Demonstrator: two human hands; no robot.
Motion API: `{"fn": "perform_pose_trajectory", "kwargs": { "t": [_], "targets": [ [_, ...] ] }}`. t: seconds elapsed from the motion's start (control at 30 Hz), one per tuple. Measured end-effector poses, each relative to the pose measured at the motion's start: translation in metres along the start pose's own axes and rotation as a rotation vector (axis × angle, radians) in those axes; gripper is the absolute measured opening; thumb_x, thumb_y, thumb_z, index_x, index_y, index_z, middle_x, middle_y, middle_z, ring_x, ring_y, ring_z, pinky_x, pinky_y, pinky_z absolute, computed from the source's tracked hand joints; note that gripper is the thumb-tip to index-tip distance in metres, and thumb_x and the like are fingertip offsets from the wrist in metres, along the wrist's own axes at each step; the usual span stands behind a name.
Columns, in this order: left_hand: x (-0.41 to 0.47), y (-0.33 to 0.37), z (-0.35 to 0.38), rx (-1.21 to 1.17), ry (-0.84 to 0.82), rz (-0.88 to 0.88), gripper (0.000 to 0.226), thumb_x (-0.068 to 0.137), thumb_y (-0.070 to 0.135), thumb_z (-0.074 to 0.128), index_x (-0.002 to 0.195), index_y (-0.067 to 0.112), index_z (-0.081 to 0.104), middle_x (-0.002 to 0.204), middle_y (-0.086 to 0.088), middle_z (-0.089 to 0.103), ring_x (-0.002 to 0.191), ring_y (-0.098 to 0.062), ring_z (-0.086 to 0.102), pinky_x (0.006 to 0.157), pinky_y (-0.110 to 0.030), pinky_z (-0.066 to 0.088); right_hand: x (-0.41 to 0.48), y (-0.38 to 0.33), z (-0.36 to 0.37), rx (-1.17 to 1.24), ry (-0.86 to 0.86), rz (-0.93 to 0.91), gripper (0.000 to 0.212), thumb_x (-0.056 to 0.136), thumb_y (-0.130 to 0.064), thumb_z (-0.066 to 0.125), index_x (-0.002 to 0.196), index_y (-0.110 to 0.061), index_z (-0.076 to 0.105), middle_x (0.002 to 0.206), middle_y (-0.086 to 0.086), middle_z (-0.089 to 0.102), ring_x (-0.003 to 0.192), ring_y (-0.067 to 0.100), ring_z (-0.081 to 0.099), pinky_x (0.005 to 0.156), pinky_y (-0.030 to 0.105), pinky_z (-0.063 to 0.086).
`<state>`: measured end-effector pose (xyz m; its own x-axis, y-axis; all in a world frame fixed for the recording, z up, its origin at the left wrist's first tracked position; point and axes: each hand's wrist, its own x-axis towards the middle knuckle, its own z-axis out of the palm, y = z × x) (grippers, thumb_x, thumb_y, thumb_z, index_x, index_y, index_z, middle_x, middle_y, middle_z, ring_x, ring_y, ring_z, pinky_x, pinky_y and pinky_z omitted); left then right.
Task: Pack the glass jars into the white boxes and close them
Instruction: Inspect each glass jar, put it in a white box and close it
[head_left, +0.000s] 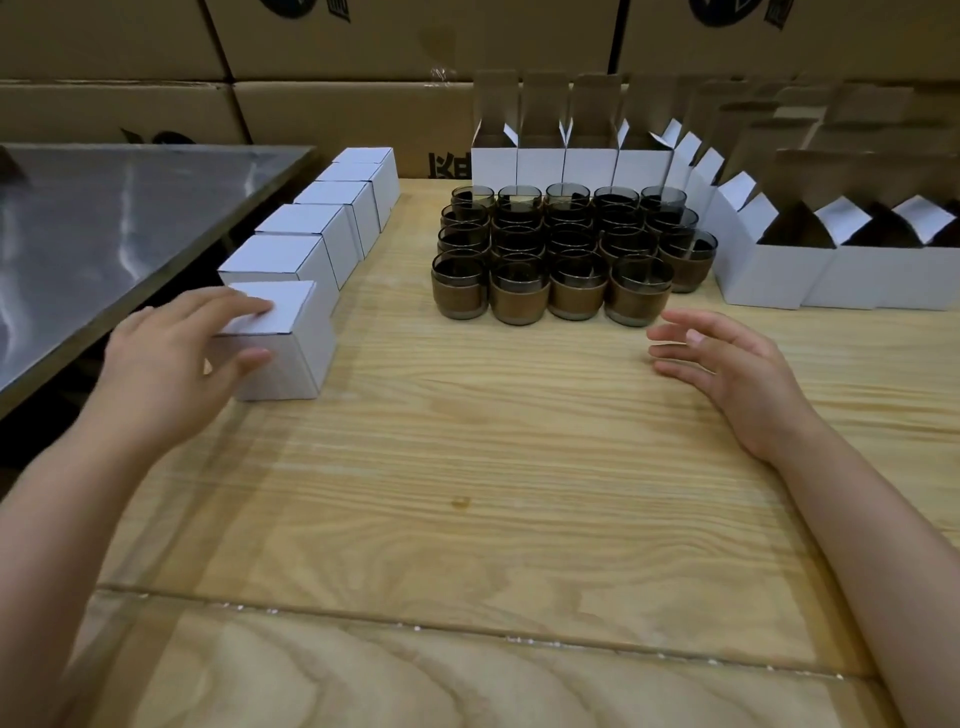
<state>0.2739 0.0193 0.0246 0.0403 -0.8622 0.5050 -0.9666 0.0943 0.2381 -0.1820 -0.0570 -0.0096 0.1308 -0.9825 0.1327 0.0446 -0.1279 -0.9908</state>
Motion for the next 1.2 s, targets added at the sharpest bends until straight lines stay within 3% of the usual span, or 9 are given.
{"fn": "perform_pose_trajectory", "kwargs": {
  "t": [0.4,0.57,0.67,0.77,0.83,0.93,1.07,1.2],
  "targets": [
    [0.007,-0.024,0.004,-0.007,-0.059,-0.142,0.048,0.091,0.002,0.058,0.128,0.032,0.048,0.142,-0.001,0.051,0.129,-0.03,0.047,0.105,-0.064,0.027,-0.001,-0.002,0.001,0.02,0.009,0.011,0.029,0.096,-0.004,0.044,0.12,-0.007,0.06,0.113,0.017,0.066,0.103,0.03,0.065,0.091,0.036,0.055],
    [0.007,-0.016,0.003,0.066,-0.088,-0.157,0.053,0.087,-0.001,0.06,0.134,0.022,0.049,0.151,-0.007,0.04,0.145,-0.032,0.023,0.11,-0.066,0.016,0.0,-0.002,0.002,0.026,0.005,0.016,0.028,0.097,-0.004,0.044,0.117,-0.009,0.062,0.111,0.016,0.067,0.102,0.029,0.066,0.09,0.035,0.055],
    [-0.006,0.006,0.005,0.019,0.188,0.072,0.05,0.078,-0.006,0.046,0.124,0.009,0.059,0.142,-0.017,0.048,0.143,-0.026,0.025,0.108,-0.068,0.019,0.001,-0.002,0.002,0.036,0.011,0.02,0.026,0.096,-0.005,0.045,0.115,-0.01,0.063,0.108,0.014,0.068,0.099,0.028,0.067,0.087,0.032,0.056],
    [-0.011,0.045,0.013,0.025,0.424,0.277,0.043,0.069,-0.008,0.039,0.099,-0.001,0.068,0.108,-0.022,0.065,0.112,-0.04,0.057,0.1,-0.052,0.037,0.001,-0.002,0.002,0.031,0.021,0.022,0.025,0.096,-0.005,0.046,0.114,-0.011,0.063,0.107,0.014,0.069,0.098,0.026,0.067,0.086,0.032,0.056],
    [-0.005,0.081,0.023,-0.043,0.362,0.349,0.039,0.067,-0.009,0.038,0.088,-0.003,0.07,0.089,-0.018,0.069,0.086,-0.039,0.065,0.085,-0.042,0.045,0.001,-0.002,0.002,0.024,0.028,0.025,0.024,0.096,-0.006,0.047,0.114,-0.011,0.063,0.107,0.014,0.069,0.097,0.025,0.068,0.085,0.031,0.056],
    [0.003,0.134,0.045,-0.205,0.176,0.373,0.034,0.074,0.0,0.037,0.082,0.0,0.071,0.072,-0.007,0.068,0.07,-0.029,0.067,0.067,-0.038,0.053,0.0,-0.002,0.004,0.014,0.042,0.029,0.023,0.097,-0.006,0.048,0.113,-0.011,0.064,0.105,0.014,0.069,0.096,0.024,0.068,0.083,0.029,0.057],
    [0.017,0.191,0.08,-0.464,-0.065,0.061,0.027,0.085,0.0,0.045,0.08,0.015,0.067,0.069,0.004,0.062,0.072,-0.021,0.06,0.067,-0.036,0.05,-0.001,-0.003,0.005,0.015,0.054,0.033,0.022,0.097,-0.005,0.048,0.11,-0.012,0.064,0.102,0.011,0.069,0.094,0.024,0.068,0.083,0.029,0.057],
    [0.027,0.233,0.11,-0.697,-0.224,-0.267,0.036,0.083,0.0,0.04,0.065,0.025,0.059,0.062,0.004,0.06,0.057,-0.013,0.053,0.058,-0.03,0.044,-0.001,-0.004,0.006,0.002,0.074,0.047,0.021,0.097,-0.005,0.049,0.11,-0.012,0.064,0.101,0.011,0.069,0.094,0.024,0.067,0.085,0.031,0.056]
  ]
}}
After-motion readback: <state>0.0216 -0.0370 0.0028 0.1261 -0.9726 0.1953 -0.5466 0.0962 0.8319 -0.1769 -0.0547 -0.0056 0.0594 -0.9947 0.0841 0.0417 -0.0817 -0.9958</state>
